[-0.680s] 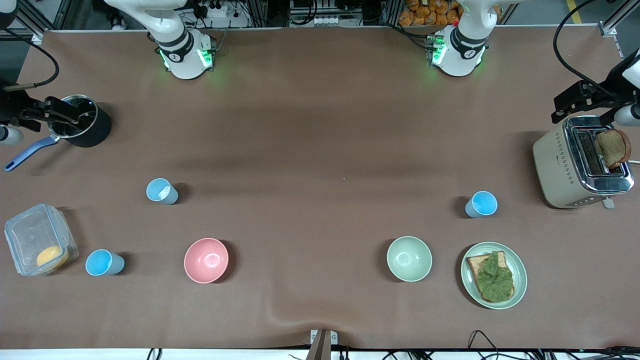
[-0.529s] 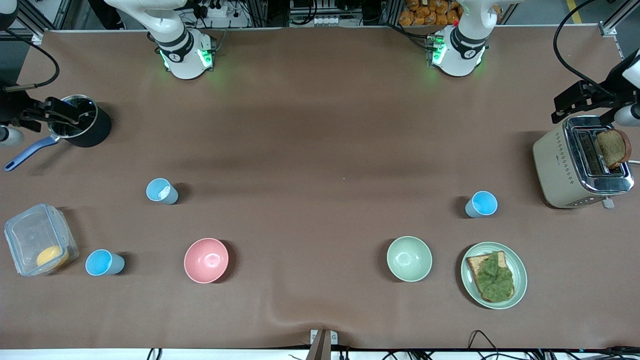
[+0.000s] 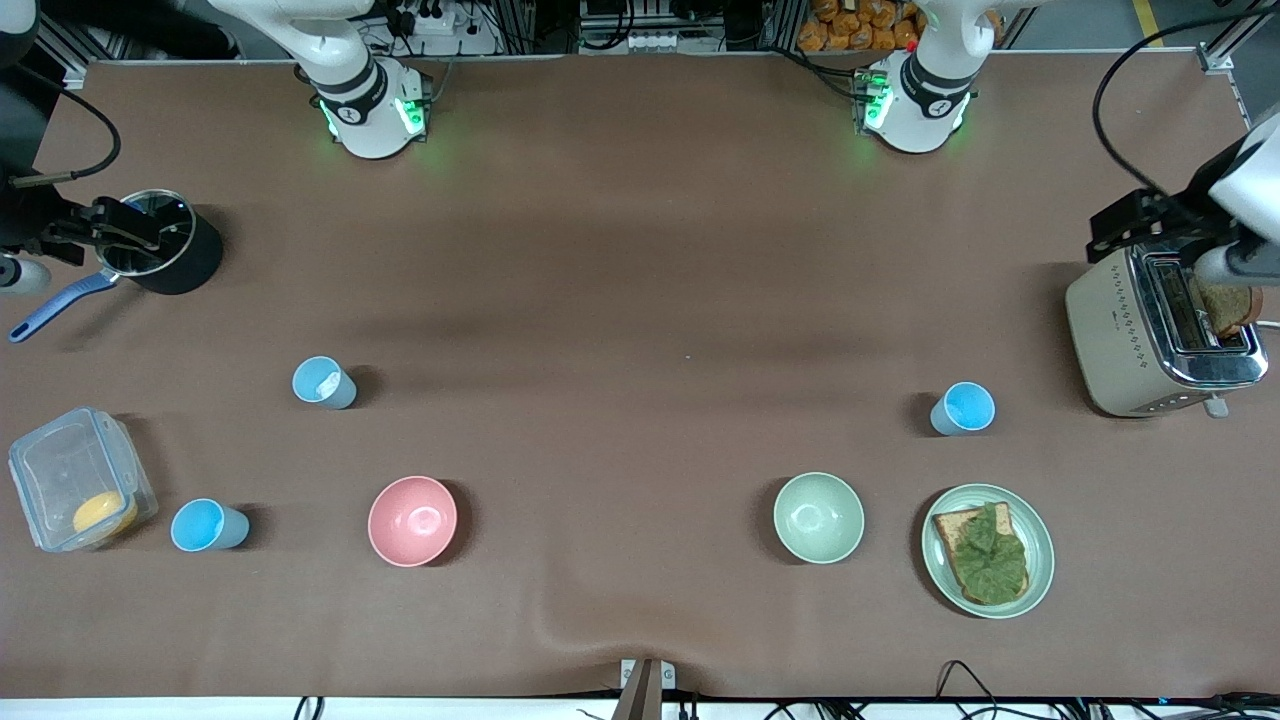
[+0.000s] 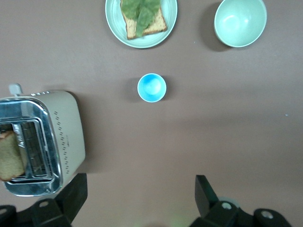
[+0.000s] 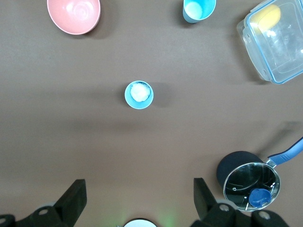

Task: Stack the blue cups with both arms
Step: 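Reach the right gripper to a blue cup while the left gripper reaches another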

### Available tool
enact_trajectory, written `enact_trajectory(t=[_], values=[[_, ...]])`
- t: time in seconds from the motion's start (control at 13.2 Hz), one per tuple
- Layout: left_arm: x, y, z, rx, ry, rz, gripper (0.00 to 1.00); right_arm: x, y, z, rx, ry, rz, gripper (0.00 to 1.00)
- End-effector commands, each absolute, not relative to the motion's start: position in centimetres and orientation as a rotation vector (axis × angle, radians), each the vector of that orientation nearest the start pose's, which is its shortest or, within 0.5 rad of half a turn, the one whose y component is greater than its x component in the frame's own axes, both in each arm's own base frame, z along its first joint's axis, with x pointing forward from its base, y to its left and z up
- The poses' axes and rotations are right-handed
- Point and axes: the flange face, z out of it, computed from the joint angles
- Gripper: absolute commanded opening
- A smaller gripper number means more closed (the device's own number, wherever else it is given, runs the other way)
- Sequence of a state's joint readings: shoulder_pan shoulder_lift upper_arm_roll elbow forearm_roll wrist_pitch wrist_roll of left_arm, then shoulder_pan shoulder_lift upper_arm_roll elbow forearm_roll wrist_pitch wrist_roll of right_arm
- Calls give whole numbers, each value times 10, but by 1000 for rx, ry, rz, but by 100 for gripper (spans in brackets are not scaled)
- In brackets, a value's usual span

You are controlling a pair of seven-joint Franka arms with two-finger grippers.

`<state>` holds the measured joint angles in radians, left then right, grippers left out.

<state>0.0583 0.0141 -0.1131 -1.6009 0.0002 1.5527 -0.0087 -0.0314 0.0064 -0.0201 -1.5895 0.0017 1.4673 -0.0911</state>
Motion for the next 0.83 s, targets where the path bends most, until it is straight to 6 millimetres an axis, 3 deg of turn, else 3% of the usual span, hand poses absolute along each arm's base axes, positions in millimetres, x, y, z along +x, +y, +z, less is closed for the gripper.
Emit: enact_trajectory(t=[0.0,0.08,0.15,0.3,0.45,0.6,0.76], values=[[550,-32,558,-3111,0,100,100,546,-26,601,-3131,-57,217,100],[551,-32,539,-3106,3,85,100,558,-18,578,-3131,-95,284,100],[551,-30,522,-3077,20,51,100,576,-2,535,-3165,-141,420,100],[554,-29,490,-3063,35,-5,100,586,7,512,-3164,-172,468,100],[559,-23,456,-3071,29,-49,100,602,22,469,-3156,-207,478,100],[560,-22,430,-3078,31,-81,100,599,39,424,-3162,-265,422,100],[565,-13,405,-3084,12,-83,100,593,40,386,-3165,-278,360,100]])
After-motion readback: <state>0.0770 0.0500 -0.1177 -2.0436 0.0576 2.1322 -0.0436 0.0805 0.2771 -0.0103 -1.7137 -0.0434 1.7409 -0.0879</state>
